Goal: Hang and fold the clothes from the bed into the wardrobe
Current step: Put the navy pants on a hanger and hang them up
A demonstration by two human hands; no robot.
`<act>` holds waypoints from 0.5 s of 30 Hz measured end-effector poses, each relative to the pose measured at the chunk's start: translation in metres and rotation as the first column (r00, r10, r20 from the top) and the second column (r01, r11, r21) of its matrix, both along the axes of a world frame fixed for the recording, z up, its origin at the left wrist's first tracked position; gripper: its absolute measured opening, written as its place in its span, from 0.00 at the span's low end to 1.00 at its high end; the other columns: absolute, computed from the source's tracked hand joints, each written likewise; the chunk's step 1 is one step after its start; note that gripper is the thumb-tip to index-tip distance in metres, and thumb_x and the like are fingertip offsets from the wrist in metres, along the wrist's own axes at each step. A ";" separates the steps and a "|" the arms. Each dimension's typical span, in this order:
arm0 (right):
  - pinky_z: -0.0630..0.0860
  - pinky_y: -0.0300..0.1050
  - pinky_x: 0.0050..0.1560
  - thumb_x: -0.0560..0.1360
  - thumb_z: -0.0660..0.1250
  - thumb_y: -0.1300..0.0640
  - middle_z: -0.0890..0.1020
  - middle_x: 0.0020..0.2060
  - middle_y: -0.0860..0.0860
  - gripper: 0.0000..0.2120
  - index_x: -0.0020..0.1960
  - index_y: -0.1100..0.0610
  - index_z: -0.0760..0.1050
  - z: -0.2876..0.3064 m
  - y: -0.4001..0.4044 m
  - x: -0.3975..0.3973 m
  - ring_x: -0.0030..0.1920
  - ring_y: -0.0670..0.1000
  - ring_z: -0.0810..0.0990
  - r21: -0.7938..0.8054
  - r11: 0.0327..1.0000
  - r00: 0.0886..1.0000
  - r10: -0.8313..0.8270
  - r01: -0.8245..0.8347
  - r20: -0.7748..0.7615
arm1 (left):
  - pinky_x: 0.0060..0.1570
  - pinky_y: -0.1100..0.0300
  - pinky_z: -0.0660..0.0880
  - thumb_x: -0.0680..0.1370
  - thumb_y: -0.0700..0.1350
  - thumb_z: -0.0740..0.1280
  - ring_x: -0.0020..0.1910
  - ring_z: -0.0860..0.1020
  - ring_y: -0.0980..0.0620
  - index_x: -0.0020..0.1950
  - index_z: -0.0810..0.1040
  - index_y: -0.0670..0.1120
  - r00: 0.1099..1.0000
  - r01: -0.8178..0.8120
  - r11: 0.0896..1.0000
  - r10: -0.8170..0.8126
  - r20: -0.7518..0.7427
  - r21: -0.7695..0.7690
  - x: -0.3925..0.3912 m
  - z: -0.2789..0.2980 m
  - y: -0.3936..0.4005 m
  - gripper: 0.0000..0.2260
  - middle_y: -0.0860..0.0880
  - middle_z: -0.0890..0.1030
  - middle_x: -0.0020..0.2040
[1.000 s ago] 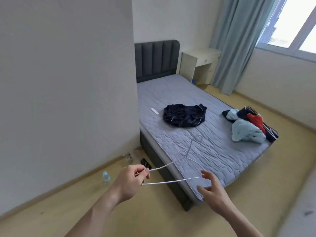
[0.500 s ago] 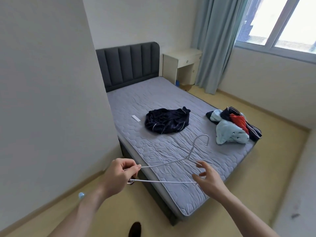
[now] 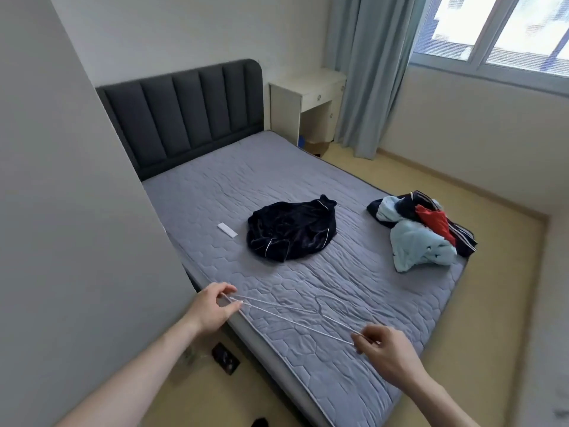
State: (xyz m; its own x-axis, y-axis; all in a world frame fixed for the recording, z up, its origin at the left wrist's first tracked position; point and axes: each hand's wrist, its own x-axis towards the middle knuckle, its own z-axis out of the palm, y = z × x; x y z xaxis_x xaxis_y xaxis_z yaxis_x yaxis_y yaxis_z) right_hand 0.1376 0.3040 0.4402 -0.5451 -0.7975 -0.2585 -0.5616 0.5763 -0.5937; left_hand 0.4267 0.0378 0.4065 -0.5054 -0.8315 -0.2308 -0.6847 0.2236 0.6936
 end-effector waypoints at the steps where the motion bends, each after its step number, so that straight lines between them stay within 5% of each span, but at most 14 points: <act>1: 0.65 0.38 0.30 0.77 0.71 0.46 0.79 0.26 0.38 0.17 0.32 0.52 0.80 -0.001 -0.009 -0.003 0.28 0.40 0.75 0.012 1.000 1.000 0.002 -0.002 -0.014 | 0.50 0.67 0.72 0.75 0.53 0.76 0.52 0.78 0.58 0.56 0.80 0.55 1.000 -0.005 1.000 0.005 0.025 0.012 -0.005 -0.006 -0.016 0.12 0.58 0.79 0.54; 5: 0.66 0.38 0.29 0.78 0.69 0.46 0.79 0.26 0.36 0.17 0.33 0.52 0.80 -0.005 -0.040 -0.022 0.28 0.41 0.77 0.061 0.997 0.996 -0.041 0.046 -0.077 | 0.56 0.60 0.74 0.76 0.51 0.75 0.55 0.80 0.51 0.59 0.80 0.47 0.968 0.010 0.992 -0.040 0.248 0.122 -0.019 -0.041 -0.058 0.15 0.49 0.82 0.56; 9: 0.72 0.39 0.34 0.78 0.67 0.44 0.80 0.29 0.31 0.16 0.34 0.48 0.79 -0.024 -0.076 -0.057 0.32 0.41 0.79 0.141 0.988 0.992 -0.048 0.065 -0.119 | 0.59 0.61 0.75 0.74 0.53 0.73 0.58 0.80 0.51 0.57 0.82 0.48 0.819 0.125 0.972 -0.215 0.532 0.199 -0.033 -0.078 -0.085 0.15 0.48 0.82 0.60; 15: 0.74 0.43 0.41 0.79 0.66 0.46 0.83 0.32 0.40 0.14 0.38 0.50 0.79 -0.075 -0.131 -0.088 0.35 0.43 0.79 0.202 0.971 0.991 -0.120 0.130 -0.061 | 0.64 0.59 0.73 0.75 0.54 0.68 0.62 0.78 0.50 0.60 0.80 0.52 0.715 0.264 0.940 -0.341 0.610 0.216 -0.107 -0.105 -0.154 0.15 0.49 0.76 0.63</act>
State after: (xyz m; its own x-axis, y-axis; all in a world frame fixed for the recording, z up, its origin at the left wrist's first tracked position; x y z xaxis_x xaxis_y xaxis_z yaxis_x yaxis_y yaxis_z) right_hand 0.0499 0.1734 0.3647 -0.6525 -0.6553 -0.3806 -0.5025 0.7501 -0.4300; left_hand 0.3201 -0.1160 0.3012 -0.4316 -0.6106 -0.6640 -0.8794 0.4487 0.1590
